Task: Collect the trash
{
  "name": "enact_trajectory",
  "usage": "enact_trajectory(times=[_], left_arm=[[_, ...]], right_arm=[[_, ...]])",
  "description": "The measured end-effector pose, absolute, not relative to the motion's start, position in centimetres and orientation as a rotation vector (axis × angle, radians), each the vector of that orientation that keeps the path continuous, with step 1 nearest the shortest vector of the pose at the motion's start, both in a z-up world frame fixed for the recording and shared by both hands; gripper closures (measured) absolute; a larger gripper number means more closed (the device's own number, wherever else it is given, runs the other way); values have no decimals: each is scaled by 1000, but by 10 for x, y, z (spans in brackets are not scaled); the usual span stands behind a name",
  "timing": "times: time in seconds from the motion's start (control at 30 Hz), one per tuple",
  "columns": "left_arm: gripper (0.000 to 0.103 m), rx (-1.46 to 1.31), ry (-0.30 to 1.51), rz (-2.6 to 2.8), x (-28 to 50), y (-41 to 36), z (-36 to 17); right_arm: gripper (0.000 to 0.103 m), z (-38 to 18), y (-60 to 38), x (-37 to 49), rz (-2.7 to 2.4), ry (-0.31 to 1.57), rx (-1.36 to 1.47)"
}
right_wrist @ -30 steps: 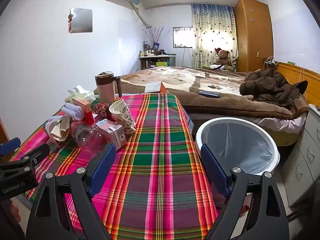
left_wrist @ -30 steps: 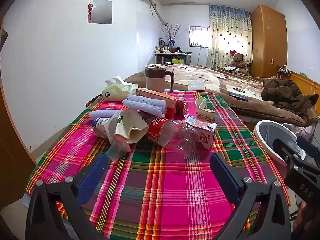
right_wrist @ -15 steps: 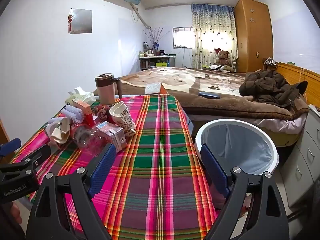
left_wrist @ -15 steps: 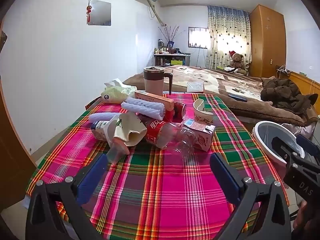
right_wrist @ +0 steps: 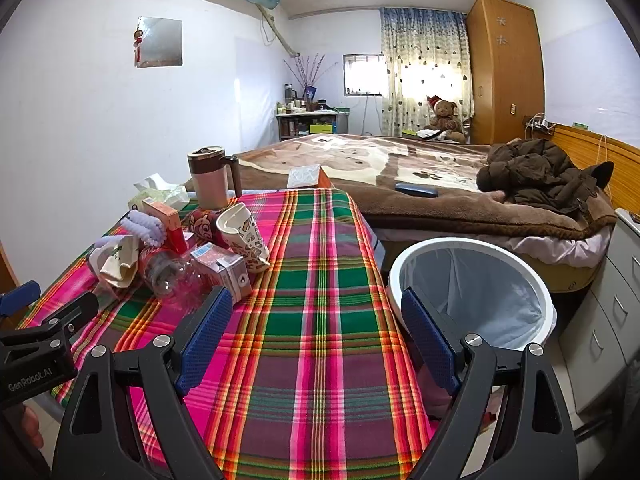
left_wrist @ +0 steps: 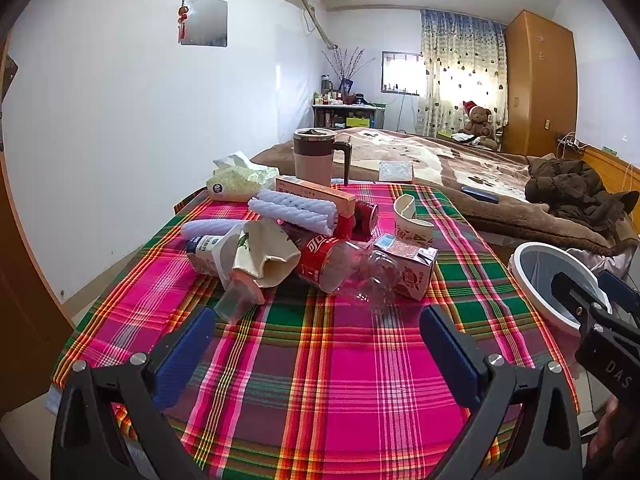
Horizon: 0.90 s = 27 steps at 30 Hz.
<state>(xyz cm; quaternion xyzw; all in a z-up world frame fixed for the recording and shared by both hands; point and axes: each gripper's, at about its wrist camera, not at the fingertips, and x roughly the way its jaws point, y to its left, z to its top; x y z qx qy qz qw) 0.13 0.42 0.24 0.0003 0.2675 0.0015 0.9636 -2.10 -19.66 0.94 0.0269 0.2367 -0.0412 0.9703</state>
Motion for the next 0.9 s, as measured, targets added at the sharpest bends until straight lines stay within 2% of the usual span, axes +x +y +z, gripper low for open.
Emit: enact_trajectory(times=[0.9], left_arm=[[0, 1, 539, 7, 2, 6, 4]], right_arm=[[15, 10, -196, -22, -85, 477, 52]])
